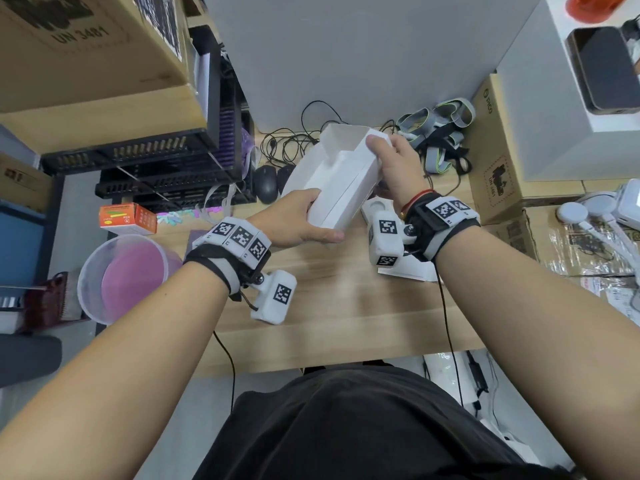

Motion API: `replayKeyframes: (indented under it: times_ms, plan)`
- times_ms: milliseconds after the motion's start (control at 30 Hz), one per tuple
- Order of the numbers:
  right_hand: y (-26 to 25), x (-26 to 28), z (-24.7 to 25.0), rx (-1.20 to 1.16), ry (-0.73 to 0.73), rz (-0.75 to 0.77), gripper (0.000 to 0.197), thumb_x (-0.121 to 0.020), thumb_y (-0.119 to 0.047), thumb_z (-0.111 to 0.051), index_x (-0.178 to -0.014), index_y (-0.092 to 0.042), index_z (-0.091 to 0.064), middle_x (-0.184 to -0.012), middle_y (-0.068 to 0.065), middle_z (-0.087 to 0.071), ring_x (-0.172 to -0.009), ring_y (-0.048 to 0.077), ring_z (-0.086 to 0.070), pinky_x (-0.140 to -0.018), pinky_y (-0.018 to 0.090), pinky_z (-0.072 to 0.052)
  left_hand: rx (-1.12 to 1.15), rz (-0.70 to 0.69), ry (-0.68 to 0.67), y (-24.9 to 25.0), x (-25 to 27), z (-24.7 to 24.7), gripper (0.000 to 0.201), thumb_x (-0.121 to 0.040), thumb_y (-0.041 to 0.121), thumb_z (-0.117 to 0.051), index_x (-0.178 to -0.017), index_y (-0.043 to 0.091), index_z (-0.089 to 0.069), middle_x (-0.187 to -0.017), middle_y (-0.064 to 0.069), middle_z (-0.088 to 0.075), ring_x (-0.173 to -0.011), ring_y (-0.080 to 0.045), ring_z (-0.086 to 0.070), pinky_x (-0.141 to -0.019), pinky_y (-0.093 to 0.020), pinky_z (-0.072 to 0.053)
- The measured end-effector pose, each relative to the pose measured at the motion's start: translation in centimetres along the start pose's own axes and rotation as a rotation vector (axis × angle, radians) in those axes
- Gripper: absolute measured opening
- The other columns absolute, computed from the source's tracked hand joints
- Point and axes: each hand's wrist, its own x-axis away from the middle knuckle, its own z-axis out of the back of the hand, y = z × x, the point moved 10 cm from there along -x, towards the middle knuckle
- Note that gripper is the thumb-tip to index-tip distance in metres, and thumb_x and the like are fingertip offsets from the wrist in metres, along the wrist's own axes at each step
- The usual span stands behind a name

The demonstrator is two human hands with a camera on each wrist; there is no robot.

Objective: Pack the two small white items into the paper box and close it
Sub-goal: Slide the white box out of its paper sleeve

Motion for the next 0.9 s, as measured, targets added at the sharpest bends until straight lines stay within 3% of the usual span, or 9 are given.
replayKeyframes:
  times_ms: [100,300,400,500,533,600,700,800,900]
  plan:
    - [0.7,0.2,0.1,0.053,0.001,-0.037,0.024,-0.089,-0.039,-0.062,-0.103,-0.02,-0.058,-0.087,0.001,-0.058,-0.062,0.014,-0.053,-0.055,0.025,-0.044,-0.044,-0.009,-0.051,0.3,0.2,-0.2,0.057,-0.069,0.03,-0.09,-0.112,0.013,-0.056,-0.098,0.005,-0.063,-0.09,-0.01,-0.058,-0.074,-0.021,-0.047]
    - [1.6,0.6,-0.3,0.066,-0.023,-0.102,0.035,-0.09,-0.044,-0.06,-0.115,-0.019,-0.059,-0.088,-0.003,-0.057,-0.066,0.012,-0.052,-0.066,0.032,-0.046,-0.08,-0.006,-0.047,0.2,-0.2,-0.3,0.052,-0.074,0.027,-0.087,-0.111,0.015,-0.052,-0.095,0.009,-0.058,-0.086,-0.005,-0.055,-0.067,-0.014,-0.041]
    - [1.5,0.7,-0.6,0.054,-0.068,-0.102,0.042,-0.088,-0.05,-0.062,-0.12,-0.026,-0.053,-0.101,-0.005,-0.061,-0.083,0.015,-0.059,-0.07,0.034,-0.054,-0.073,0.003,-0.016,0.1,-0.3,-0.2,0.05,-0.077,0.025,-0.084,-0.113,0.015,-0.051,-0.104,0.001,-0.059,-0.095,-0.015,-0.057,-0.075,-0.024,-0.045]
    - [1.9,0.5,-1.3,0.099,-0.137,-0.057,0.069,-0.077,-0.059,-0.071,-0.135,-0.04,-0.038,-0.129,-0.005,-0.054,-0.109,0.021,-0.061,-0.08,0.047,-0.06,-0.06,0.031,-0.005,0.0,-0.6,-0.2,0.048,-0.081,0.023,-0.078,-0.116,0.012,-0.048,-0.112,-0.007,-0.058,-0.106,-0.024,-0.056,-0.086,-0.037,-0.051]
    - [1.7,0.4,-1.2,0.175,-0.128,0.004,0.079,-0.073,-0.061,-0.074,-0.139,-0.041,-0.034,-0.136,-0.003,-0.047,-0.117,0.022,-0.057,-0.089,0.05,-0.056,-0.053,0.033,-0.017,0.2,-0.5,-0.3,0.047,-0.082,0.022,-0.077,-0.117,0.011,-0.048,-0.112,-0.008,-0.058,-0.107,-0.025,-0.056,-0.087,-0.038,-0.051]
    - [-0.3,0.5,-1.3,0.468,-0.098,0.252,0.091,-0.066,-0.067,-0.076,-0.142,-0.042,-0.034,-0.148,0.003,-0.031,-0.136,0.026,-0.036,-0.111,0.046,-0.034,-0.093,0.028,-0.05,0.4,-0.5,-0.5,0.046,-0.082,0.02,-0.076,-0.117,0.01,-0.048,-0.111,-0.008,-0.058,-0.104,-0.022,-0.057,-0.083,-0.031,-0.05]
    - [-2.9,2.7,-4.8,0.946,-0.301,0.615,0.087,-0.049,-0.088,-0.064,-0.124,-0.044,-0.056,-0.153,0.003,-0.03,-0.144,0.03,-0.018,-0.117,0.056,-0.015,-0.187,0.019,-0.082,0.3,-0.4,-0.5,0.048,-0.077,0.02,-0.082,-0.112,0.006,-0.052,-0.104,-0.008,-0.062,-0.09,-0.018,-0.059,-0.073,-0.02,-0.046]
    - [-1.2,4.0,-7.9,1.346,-0.613,0.647,0.098,-0.039,-0.098,-0.048,-0.112,-0.035,-0.063,-0.134,-0.009,-0.052,-0.142,0.025,-0.025,-0.11,0.07,-0.006,-0.207,0.017,-0.071,-0.3,-0.6,-0.3,0.051,-0.069,0.028,-0.089,-0.102,0.009,-0.054,-0.095,-0.004,-0.064,-0.082,-0.014,-0.059,-0.07,-0.022,-0.048]
    - [-1.0,4.3,-8.5,1.501,-0.65,0.649,0.088,-0.049,-0.088,-0.062,-0.112,-0.027,-0.065,-0.12,-0.004,-0.056,-0.131,0.026,-0.036,-0.112,0.063,-0.006,-0.285,0.037,-0.075,-0.7,-0.5,-0.4,0.053,-0.067,0.031,-0.091,-0.099,0.012,-0.053,-0.09,0.003,-0.059,-0.079,-0.014,-0.053,-0.064,-0.025,-0.042]
